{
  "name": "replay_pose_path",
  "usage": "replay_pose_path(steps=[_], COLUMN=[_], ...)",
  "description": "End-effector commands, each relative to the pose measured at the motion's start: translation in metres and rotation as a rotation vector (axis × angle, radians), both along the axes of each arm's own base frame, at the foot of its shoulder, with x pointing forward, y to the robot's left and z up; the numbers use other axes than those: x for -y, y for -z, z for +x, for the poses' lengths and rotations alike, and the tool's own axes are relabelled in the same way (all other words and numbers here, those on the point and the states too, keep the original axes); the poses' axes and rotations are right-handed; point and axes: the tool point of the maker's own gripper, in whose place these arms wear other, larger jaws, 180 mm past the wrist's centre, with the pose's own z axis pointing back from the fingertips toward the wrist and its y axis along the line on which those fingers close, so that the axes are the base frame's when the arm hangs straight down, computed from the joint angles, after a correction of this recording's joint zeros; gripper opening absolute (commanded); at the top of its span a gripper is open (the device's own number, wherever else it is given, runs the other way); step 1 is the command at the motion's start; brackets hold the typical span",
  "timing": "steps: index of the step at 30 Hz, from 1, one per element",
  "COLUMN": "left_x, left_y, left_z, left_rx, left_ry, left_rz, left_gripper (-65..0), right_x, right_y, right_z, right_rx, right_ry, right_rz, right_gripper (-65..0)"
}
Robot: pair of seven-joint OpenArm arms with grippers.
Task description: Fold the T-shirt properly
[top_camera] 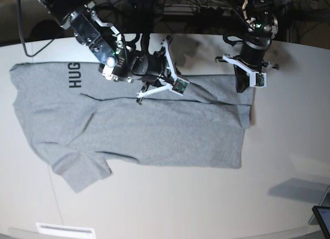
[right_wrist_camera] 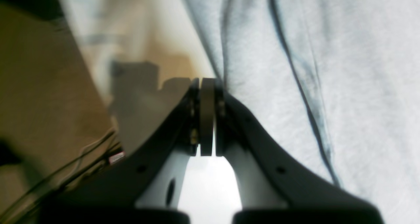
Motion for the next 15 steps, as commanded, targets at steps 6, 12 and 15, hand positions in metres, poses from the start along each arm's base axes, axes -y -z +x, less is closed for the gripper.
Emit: replay_pose_path(steps=[6,12,15], left_x=[-0.021,-0.033,-0.032], left_y=[0.0,0.011,0.008], left_z=[0.002,0.002,0.005], left_rx=[0.016,-0.006,0.002], left_ry=[-0.052,-0.088,-0.077], left_rz=[0.015,0.01,0.015], left_gripper=[-65.0,-65.0,-65.0], right_x=[-0.013,-0.007,-0.005], right_y=[-0.021,-0.027,-0.025], right_z=[0.018,0.038,0.043], right_rx=[0.09,0.113,0.115], right_ry=[0.096,0.17,0.177], right_rz=[0.08,0.076,0.064], right_gripper=[-65.0,-65.0,-65.0])
